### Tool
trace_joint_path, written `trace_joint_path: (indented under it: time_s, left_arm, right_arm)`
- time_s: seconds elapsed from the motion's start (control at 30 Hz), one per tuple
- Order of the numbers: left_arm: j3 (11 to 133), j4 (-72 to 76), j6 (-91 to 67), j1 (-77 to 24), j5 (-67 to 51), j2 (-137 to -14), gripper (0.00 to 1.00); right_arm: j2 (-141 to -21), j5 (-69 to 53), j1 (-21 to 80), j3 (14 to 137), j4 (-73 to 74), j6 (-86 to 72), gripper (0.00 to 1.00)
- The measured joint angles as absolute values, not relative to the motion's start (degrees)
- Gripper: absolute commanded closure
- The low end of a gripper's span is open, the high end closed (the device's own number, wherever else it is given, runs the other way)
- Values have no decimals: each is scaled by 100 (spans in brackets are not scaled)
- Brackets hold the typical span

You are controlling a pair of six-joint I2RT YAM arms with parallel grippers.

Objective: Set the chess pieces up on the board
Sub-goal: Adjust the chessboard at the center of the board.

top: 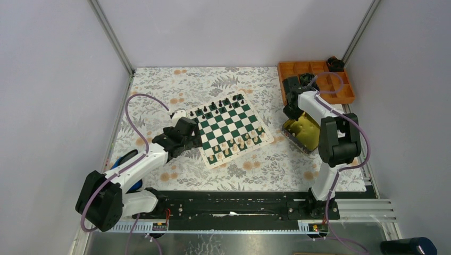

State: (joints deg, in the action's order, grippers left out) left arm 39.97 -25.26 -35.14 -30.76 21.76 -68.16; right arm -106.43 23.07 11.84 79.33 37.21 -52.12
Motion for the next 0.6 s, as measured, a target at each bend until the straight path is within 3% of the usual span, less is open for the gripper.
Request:
trace_joint_path:
  time_s: [0.6]
  left_arm:
    - [3997, -2526, -3511, -3087, 2180, -6971, 1]
  right_arm:
    - [-11179, 2335, 770, 8256, 4056, -7234, 100]
